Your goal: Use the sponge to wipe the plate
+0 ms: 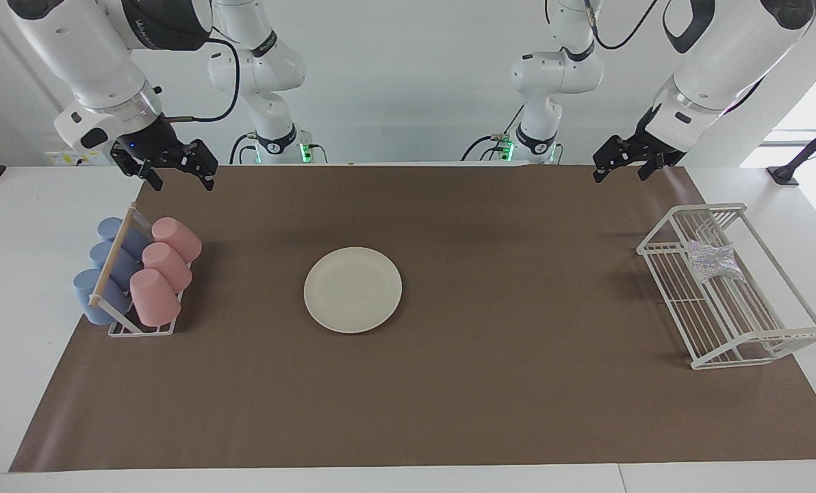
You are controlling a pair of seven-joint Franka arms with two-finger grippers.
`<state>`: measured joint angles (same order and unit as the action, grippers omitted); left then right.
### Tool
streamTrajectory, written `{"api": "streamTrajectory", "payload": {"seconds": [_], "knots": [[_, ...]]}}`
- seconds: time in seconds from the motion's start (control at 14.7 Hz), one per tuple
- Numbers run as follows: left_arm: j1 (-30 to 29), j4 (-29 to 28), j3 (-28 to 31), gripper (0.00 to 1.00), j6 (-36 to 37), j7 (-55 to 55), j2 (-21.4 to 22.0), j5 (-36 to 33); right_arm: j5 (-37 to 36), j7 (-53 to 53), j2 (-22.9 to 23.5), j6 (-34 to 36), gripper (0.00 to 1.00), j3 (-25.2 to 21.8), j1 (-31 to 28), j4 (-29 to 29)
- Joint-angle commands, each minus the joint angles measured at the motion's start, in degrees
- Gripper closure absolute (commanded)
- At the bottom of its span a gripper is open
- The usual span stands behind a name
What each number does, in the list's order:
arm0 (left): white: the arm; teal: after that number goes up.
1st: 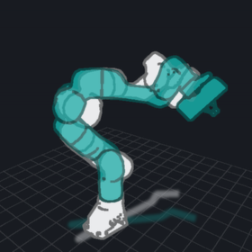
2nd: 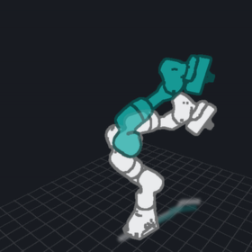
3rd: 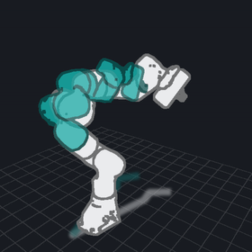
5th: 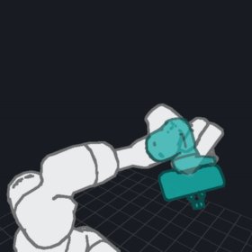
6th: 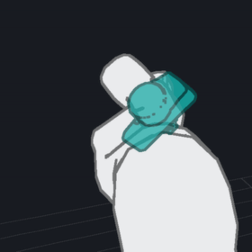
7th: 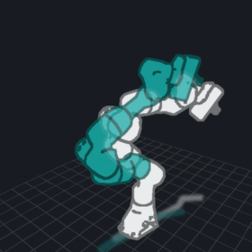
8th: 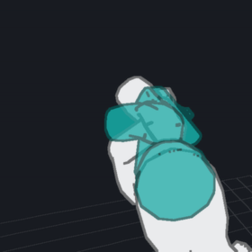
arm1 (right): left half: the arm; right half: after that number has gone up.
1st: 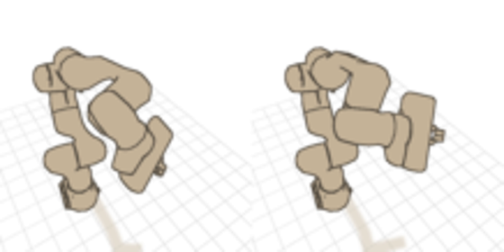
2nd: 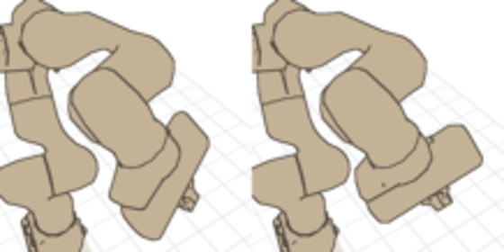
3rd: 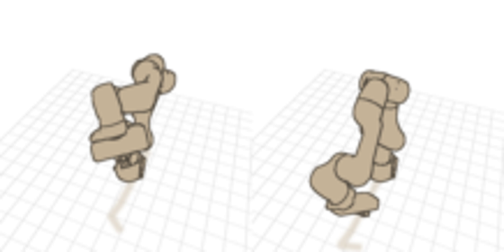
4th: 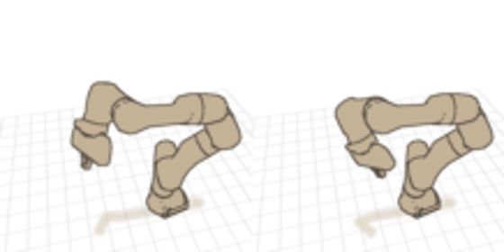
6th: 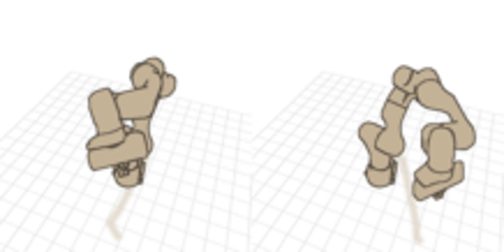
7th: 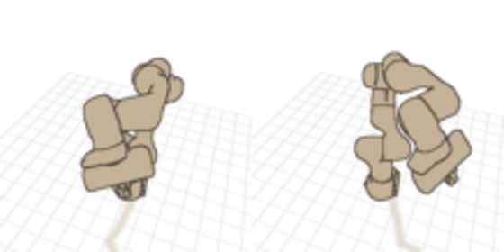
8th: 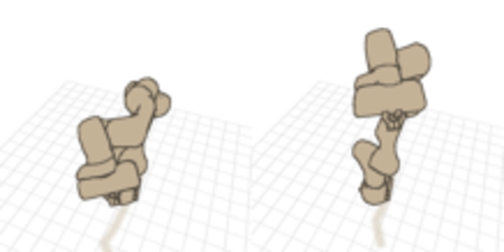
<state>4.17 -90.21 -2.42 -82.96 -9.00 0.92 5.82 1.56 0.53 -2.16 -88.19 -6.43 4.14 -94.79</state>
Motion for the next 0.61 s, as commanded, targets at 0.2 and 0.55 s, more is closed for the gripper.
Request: {"api": "streamTrajectory", "payload": {"seconds": [0.2, 0.55], "knots": [[-0.2, -0.7, -2.2, 0.0, -1.3, 1.9, 0.4, -5.2, -0.9, -1.7, -0.8, -1.0, 0.0, 0.2, -0.1, -0.7], [-0.6, -0.7, -1.9, 0.0, -3.2, 1.3, 0.2, -5.1, -0.9, -1.7, -0.8, -1.0, 0.0, 0.2, -0.1, -0.7]]}}
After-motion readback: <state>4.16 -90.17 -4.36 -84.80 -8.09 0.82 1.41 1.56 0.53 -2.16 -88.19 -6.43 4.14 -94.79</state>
